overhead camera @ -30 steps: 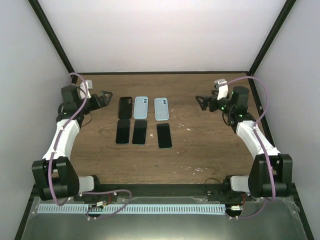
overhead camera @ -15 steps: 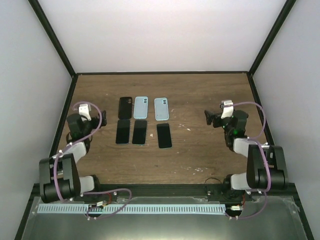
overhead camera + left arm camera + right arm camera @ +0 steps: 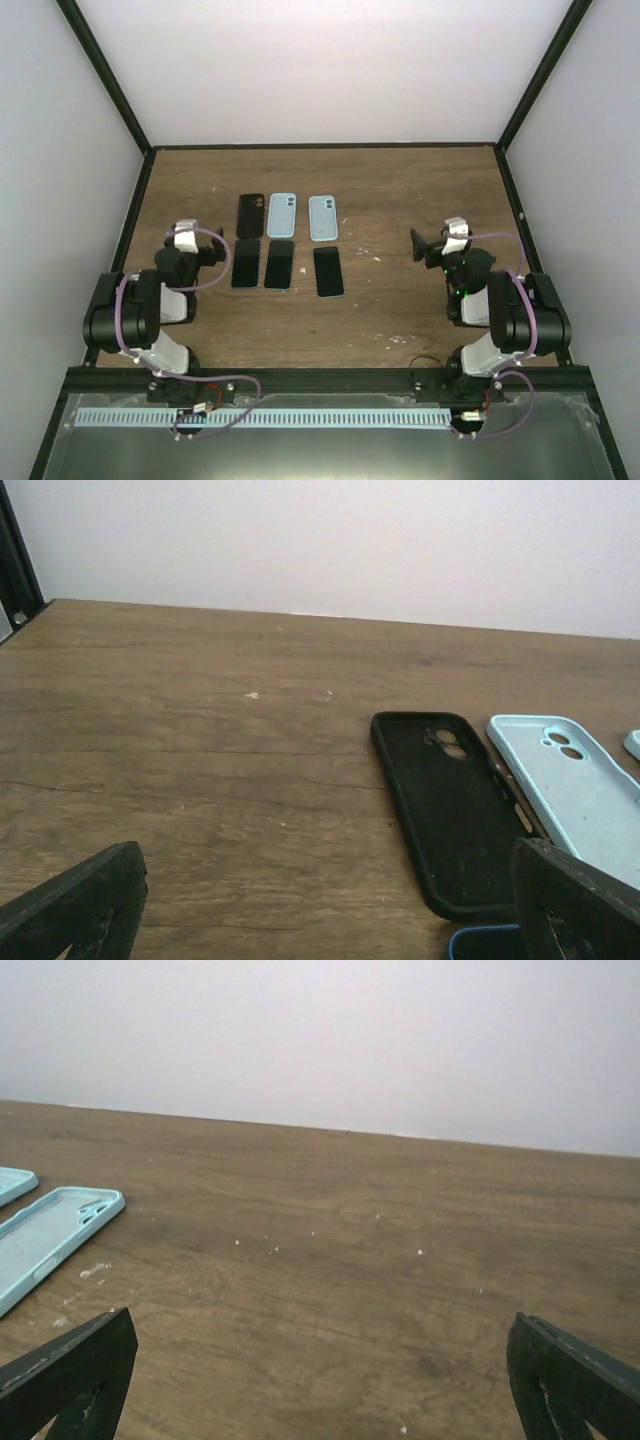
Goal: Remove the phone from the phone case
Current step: Reset both arms
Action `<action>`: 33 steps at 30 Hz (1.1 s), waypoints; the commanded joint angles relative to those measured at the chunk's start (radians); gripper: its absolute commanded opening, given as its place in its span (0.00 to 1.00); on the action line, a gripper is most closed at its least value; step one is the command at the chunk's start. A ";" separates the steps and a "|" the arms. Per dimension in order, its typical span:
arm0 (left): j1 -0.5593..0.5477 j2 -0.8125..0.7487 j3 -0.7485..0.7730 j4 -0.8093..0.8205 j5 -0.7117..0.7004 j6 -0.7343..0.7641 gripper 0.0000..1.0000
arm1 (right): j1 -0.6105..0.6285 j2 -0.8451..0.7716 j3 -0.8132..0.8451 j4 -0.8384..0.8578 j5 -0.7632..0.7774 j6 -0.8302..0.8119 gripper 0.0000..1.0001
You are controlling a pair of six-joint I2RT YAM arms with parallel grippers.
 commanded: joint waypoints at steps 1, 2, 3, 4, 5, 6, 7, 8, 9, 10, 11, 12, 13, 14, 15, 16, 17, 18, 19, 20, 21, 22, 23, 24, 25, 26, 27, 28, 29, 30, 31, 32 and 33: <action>-0.017 0.007 0.025 0.062 0.022 0.067 1.00 | -0.009 0.005 0.041 0.076 0.004 -0.011 1.00; -0.019 0.023 0.052 0.042 0.015 0.061 1.00 | -0.009 0.001 0.050 0.048 0.004 -0.011 1.00; -0.032 0.023 0.067 0.020 0.000 0.073 1.00 | -0.009 0.005 0.044 0.066 0.005 -0.011 1.00; -0.047 0.010 0.084 -0.036 -0.010 0.092 1.00 | -0.009 0.008 0.041 0.078 0.004 -0.009 1.00; -0.054 0.008 0.090 -0.061 -0.018 0.100 1.00 | -0.009 0.003 0.044 0.065 0.004 -0.011 1.00; -0.055 0.016 0.086 -0.032 -0.021 0.096 1.00 | -0.009 0.003 0.045 0.062 0.005 -0.011 1.00; -0.055 0.020 0.081 -0.016 -0.020 0.092 1.00 | -0.010 0.006 0.042 0.076 0.003 -0.011 1.00; -0.055 0.013 0.081 -0.035 -0.018 0.095 1.00 | -0.009 0.004 0.041 0.069 0.004 -0.011 1.00; -0.056 0.014 0.083 -0.036 -0.021 0.096 1.00 | -0.009 0.002 0.043 0.066 0.004 -0.011 1.00; -0.055 0.019 0.082 -0.019 -0.021 0.092 1.00 | -0.009 0.004 0.040 0.074 0.005 -0.011 1.00; -0.055 0.017 0.081 -0.024 -0.021 0.093 1.00 | -0.009 0.005 0.040 0.073 0.005 -0.011 1.00; -0.055 0.016 0.082 -0.030 -0.021 0.094 1.00 | -0.009 0.003 0.041 0.069 0.006 -0.011 1.00; -0.055 0.017 0.080 -0.020 -0.021 0.092 1.00 | -0.009 0.004 0.041 0.072 0.006 -0.011 1.00; -0.054 0.018 0.080 -0.020 -0.022 0.093 1.00 | -0.009 0.005 0.041 0.072 0.005 -0.010 1.00; -0.055 0.016 0.080 -0.023 -0.021 0.093 1.00 | -0.009 0.004 0.041 0.071 0.006 -0.010 1.00; -0.055 0.017 0.080 -0.020 -0.023 0.093 1.00 | -0.009 0.004 0.041 0.071 0.005 -0.011 1.00; -0.055 0.018 0.081 -0.022 -0.022 0.092 1.00 | -0.009 0.004 0.041 0.072 0.005 -0.011 1.00; -0.054 0.018 0.080 -0.020 -0.021 0.092 1.00 | -0.009 0.004 0.041 0.072 0.005 -0.011 1.00; -0.055 0.018 0.079 -0.021 -0.021 0.093 1.00 | -0.009 0.005 0.041 0.071 0.005 -0.010 1.00; -0.055 0.018 0.081 -0.021 -0.021 0.092 1.00 | -0.009 0.004 0.041 0.072 0.005 -0.010 1.00; -0.055 0.018 0.082 -0.022 -0.022 0.092 1.00 | -0.009 0.004 0.041 0.072 0.005 -0.011 1.00; -0.055 0.018 0.081 -0.022 -0.021 0.092 1.00 | -0.009 0.005 0.041 0.072 0.005 -0.012 1.00; -0.056 0.017 0.080 -0.020 -0.021 0.092 1.00 | -0.009 0.005 0.041 0.072 0.005 -0.010 1.00; -0.055 0.017 0.080 -0.019 -0.021 0.091 1.00 | -0.009 0.005 0.041 0.071 0.005 -0.010 1.00; -0.055 0.018 0.080 -0.019 -0.022 0.091 1.00 | -0.009 0.005 0.041 0.072 0.006 -0.010 1.00; -0.055 0.018 0.080 -0.021 -0.022 0.091 1.00 | -0.010 0.005 0.041 0.071 0.005 -0.010 1.00; -0.056 0.017 0.079 -0.020 -0.024 0.090 1.00 | -0.009 0.005 0.041 0.071 0.005 -0.011 1.00; -0.055 0.016 0.078 -0.018 -0.036 0.086 1.00 | -0.008 0.005 0.041 0.071 0.006 -0.010 1.00; -0.055 0.017 0.080 -0.022 -0.053 0.081 1.00 | -0.009 0.005 0.041 0.072 0.006 -0.011 1.00; -0.055 0.016 0.081 -0.024 -0.058 0.081 1.00 | -0.009 0.004 0.041 0.072 0.005 -0.010 1.00; -0.055 0.016 0.081 -0.024 -0.057 0.082 1.00 | -0.009 0.005 0.041 0.072 0.005 -0.011 1.00; -0.055 0.016 0.083 -0.026 -0.057 0.081 1.00 | -0.009 0.004 0.041 0.071 0.005 -0.011 1.00; -0.055 0.017 0.084 -0.028 -0.059 0.083 1.00 | -0.009 0.005 0.041 0.072 0.005 -0.011 1.00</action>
